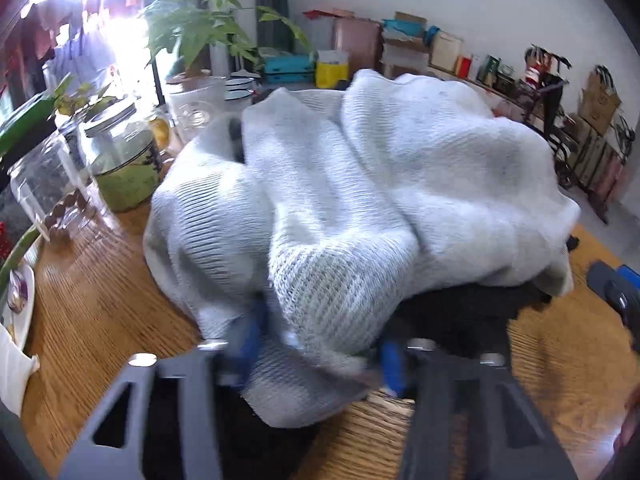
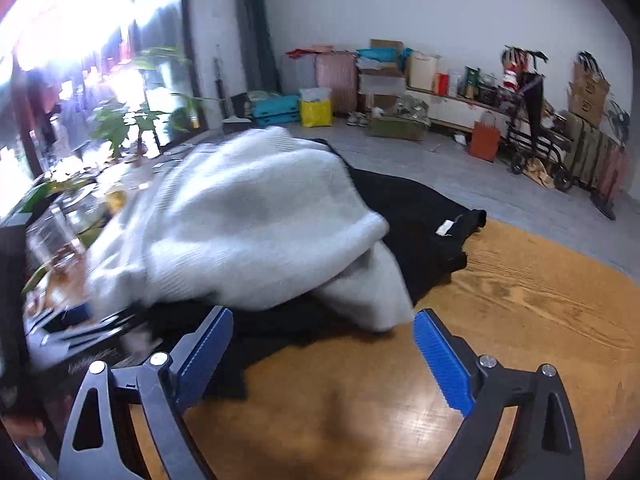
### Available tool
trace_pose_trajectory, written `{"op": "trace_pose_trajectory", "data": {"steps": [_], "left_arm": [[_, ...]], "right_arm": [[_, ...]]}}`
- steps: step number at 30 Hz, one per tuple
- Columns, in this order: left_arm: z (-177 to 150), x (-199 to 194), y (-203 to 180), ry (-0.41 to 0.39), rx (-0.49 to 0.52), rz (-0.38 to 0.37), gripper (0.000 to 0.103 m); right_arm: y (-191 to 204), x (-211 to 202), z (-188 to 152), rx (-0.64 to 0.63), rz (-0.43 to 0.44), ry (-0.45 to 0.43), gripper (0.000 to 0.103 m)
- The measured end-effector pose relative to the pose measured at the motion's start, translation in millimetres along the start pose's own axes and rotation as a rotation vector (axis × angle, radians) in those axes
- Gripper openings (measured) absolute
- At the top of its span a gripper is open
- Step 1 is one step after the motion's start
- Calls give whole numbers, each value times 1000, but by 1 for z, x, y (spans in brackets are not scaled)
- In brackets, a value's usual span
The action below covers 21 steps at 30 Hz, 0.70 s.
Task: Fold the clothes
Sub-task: 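Grasp the grey sweater with the left gripper while the right gripper grasps it too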
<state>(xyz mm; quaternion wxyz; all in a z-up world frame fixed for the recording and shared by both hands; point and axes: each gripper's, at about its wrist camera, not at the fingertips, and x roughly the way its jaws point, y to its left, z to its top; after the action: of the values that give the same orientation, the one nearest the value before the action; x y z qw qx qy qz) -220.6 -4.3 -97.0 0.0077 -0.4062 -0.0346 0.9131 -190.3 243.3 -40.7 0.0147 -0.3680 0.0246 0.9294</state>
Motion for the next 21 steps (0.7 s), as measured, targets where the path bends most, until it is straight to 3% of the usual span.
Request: {"op": "trace_pose_trajectory", "data": {"steps": [4, 7, 10, 11, 14, 15, 16, 21], "left_arm": [[-2, -4, 11, -12, -63, -39, 29], [-5, -3, 3, -19, -40, 7, 29], [-9, -5, -4, -27, -7, 44, 28], [-10, -5, -4, -26, -13, 40, 28], [-12, -11, 3, -27, -41, 12, 26], [-12, -15, 7, -27, -67, -3, 25], [-10, -24, 13, -28, -102, -22, 24], [-20, -75, 25, -77, -207, -94, 21]], "right_arm": [[-22, 42, 14, 65, 48, 46, 94], [-30, 64, 22, 111, 65, 66, 94], [-36, 77, 32, 183, 137, 67, 94], [-36, 81, 35, 210, 144, 79, 87], [-35, 91, 40, 261, 149, 116, 32], [-32, 87, 39, 239, 126, 114, 22], [-29, 84, 38, 216, 102, 112, 14], [-20, 36, 13, 105, 73, 60, 11]]}}
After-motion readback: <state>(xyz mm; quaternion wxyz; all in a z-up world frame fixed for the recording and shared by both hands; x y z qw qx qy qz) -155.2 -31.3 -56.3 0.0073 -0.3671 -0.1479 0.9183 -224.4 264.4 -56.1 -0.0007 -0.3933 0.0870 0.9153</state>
